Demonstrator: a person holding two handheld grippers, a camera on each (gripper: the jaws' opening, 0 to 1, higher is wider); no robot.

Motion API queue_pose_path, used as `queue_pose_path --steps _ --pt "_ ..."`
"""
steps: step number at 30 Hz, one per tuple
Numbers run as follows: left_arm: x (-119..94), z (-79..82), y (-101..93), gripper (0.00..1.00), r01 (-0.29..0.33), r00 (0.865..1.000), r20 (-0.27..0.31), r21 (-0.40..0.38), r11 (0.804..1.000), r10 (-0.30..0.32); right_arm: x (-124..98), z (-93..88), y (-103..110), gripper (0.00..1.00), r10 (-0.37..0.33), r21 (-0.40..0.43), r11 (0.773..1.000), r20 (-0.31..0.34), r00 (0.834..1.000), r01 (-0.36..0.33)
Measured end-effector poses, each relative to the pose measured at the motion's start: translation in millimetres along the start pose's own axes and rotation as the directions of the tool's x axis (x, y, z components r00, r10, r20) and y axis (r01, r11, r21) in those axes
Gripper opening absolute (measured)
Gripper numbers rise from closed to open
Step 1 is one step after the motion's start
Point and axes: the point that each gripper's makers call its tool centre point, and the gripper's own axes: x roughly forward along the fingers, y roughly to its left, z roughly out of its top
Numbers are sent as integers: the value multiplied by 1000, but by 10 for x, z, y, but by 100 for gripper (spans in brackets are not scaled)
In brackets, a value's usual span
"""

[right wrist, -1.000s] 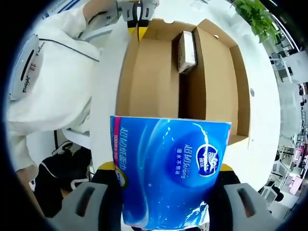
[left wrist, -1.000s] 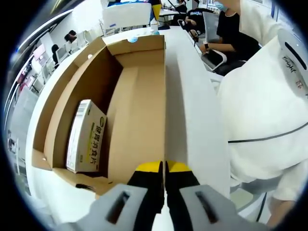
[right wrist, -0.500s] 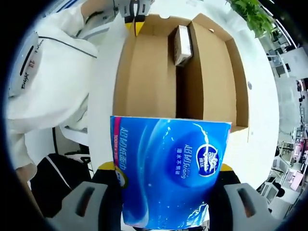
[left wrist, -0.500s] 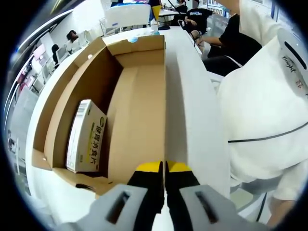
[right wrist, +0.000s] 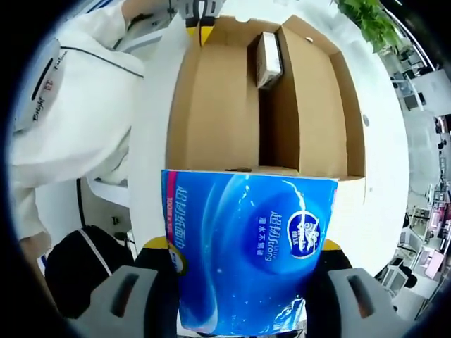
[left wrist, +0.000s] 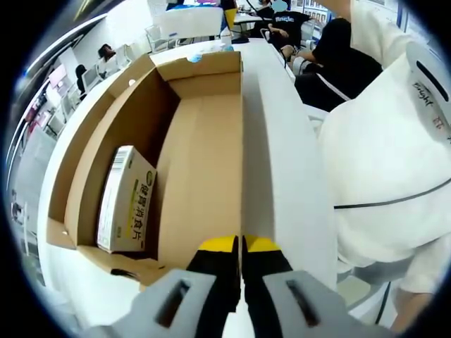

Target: Operate the shoe box by opening the lid, removing the specified soft item, and placing it in the target area until the item is outside and the box remains undamaged.

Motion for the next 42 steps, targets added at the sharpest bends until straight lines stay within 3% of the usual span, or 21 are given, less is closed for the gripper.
queue_pose_path --steps 13,18,42 --pt "-8 -5 10 1 1 1000 -2 -2 1000 -1 52 -207 28 70 9 27 1000 -5 1000 -9" --pt "-8 -5 13 1 -1 1000 -2 -1 1000 1 171 -303 61 71 19 39 999 -12 1000 -19" --pt "-9 -4 11 1 1 1000 -2 -1 1000 -1 371 -416 123 71 40 42 998 -35 999 -39"
